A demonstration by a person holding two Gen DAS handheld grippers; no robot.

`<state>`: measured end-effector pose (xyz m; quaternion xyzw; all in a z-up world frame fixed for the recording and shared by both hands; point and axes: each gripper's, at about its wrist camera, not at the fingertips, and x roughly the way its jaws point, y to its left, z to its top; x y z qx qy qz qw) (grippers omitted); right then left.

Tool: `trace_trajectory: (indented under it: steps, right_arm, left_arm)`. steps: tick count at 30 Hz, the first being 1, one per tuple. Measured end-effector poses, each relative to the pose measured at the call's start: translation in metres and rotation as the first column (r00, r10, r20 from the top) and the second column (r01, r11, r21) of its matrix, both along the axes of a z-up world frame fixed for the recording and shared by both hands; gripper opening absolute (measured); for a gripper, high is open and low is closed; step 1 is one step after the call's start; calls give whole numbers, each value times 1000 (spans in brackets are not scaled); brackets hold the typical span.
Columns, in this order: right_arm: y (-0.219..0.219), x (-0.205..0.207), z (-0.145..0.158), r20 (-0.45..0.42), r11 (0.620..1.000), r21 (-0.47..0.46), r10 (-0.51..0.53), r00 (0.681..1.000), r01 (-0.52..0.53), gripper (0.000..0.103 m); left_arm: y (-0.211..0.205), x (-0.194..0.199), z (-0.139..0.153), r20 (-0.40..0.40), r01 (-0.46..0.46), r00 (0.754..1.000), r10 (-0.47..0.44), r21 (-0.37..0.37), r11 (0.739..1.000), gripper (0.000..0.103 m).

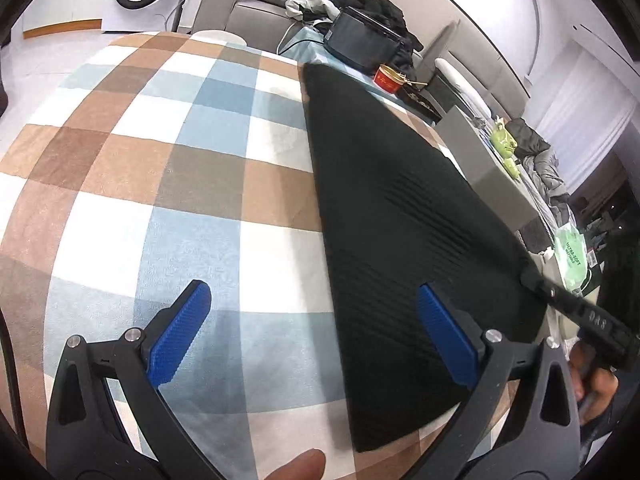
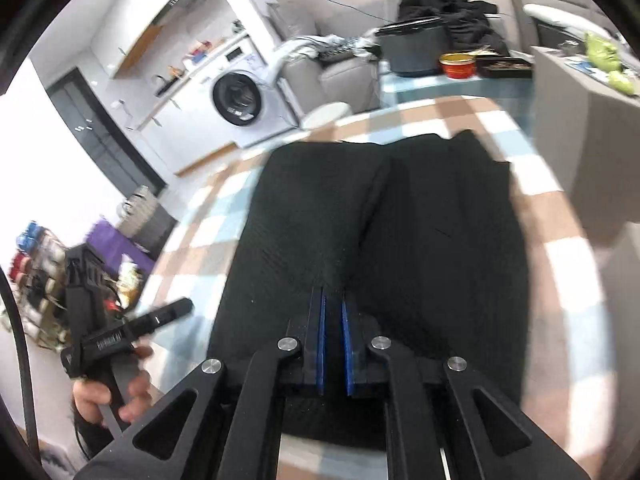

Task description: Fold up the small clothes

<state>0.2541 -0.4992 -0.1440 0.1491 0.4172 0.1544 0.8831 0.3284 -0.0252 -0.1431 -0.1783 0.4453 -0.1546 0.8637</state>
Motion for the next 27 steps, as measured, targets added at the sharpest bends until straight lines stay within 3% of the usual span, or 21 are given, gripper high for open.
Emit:
trace_trajectory:
  steps: [4, 6, 8, 10, 11, 18, 20, 22, 24, 27]
  right_arm:
    - [-10, 7, -27, -92, 990, -121, -79, 993, 67, 9]
    - [-18, 9, -33, -124, 994, -89, -72, 990, 61, 14]
    - [-28, 4, -27, -80, 994, -75, -92, 993, 86, 21]
    - [-34, 3, -20, -30, 988, -91, -130, 991, 127, 39]
    - [-37, 8, -19, -11, 987, -92, -137, 991, 135, 41]
    - [-52, 69, -42, -82, 981, -106, -173, 981, 164, 42]
    - [-54, 86, -50, -114, 984, -90, -166, 980, 156, 37]
    - [-50, 96, -53, -111, 987, -98, -136, 984, 125, 5]
    - [-45, 95, -45, -81, 989, -103, -110, 991, 101, 5]
    - [-41, 81, -14, 36, 984, -145, -100, 994, 104, 4]
  left_arm:
    - [-9, 7, -12, -39, 22, 999, -21, 21, 1000, 102]
    - [-16, 10, -18, -60, 41, 997, -39, 49, 998, 102]
    - [-24, 8, -17, -38, 50, 998, -47, 92, 995, 102]
    - [-33, 10, -19, -38, 66, 997, -62, 117, 991, 102]
    - [-38, 8, -17, -32, 66, 998, -62, 129, 990, 102]
    - [-42, 8, -16, -43, 81, 996, -76, 107, 991, 102]
    - [-40, 9, -16, -43, 81, 996, -77, 104, 991, 102]
    - [-39, 9, -16, -42, 83, 996, -79, 98, 992, 102]
    - [-38, 10, -16, -41, 85, 996, -82, 94, 992, 102]
    - [-38, 11, -15, -43, 83, 996, -79, 91, 992, 102]
